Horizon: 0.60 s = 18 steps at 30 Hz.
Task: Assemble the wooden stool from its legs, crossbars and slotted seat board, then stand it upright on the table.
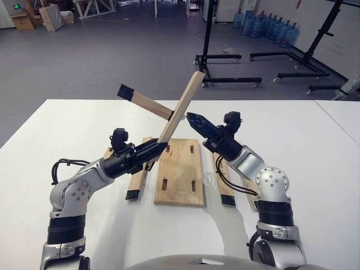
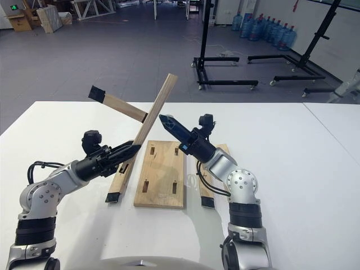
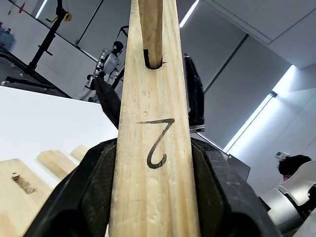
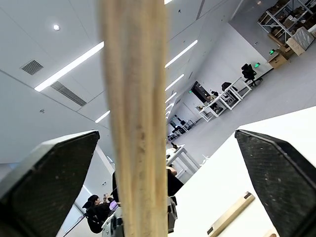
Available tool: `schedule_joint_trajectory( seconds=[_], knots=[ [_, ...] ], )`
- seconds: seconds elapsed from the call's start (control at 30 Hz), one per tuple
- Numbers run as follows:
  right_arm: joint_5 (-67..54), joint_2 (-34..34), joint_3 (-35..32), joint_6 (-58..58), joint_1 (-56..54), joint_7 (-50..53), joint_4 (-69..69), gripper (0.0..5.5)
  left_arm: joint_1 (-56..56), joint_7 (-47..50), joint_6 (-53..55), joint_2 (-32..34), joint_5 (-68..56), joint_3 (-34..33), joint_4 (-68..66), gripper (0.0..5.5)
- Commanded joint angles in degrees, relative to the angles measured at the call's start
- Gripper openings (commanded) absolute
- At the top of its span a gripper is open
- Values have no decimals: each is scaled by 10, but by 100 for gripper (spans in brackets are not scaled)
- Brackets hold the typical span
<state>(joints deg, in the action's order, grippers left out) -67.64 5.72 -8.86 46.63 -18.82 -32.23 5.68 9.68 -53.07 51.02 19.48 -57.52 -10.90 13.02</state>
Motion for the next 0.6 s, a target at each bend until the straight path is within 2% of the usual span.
schedule_joint_trajectory(
  seconds=[0.03,0.3,0.6],
  knots=[
    [-13,1,-4,7,-16,-15,-3,505,8,16,22,-9,-49,4,24,202],
    [-47,17,-22,29,-42,-33,-23,505,5,45,12,-9,-53,26,37,202],
    [-70,30,-26,51,-58,-43,-21,505,-14,28,-11,1,-16,56,29,202]
  ],
)
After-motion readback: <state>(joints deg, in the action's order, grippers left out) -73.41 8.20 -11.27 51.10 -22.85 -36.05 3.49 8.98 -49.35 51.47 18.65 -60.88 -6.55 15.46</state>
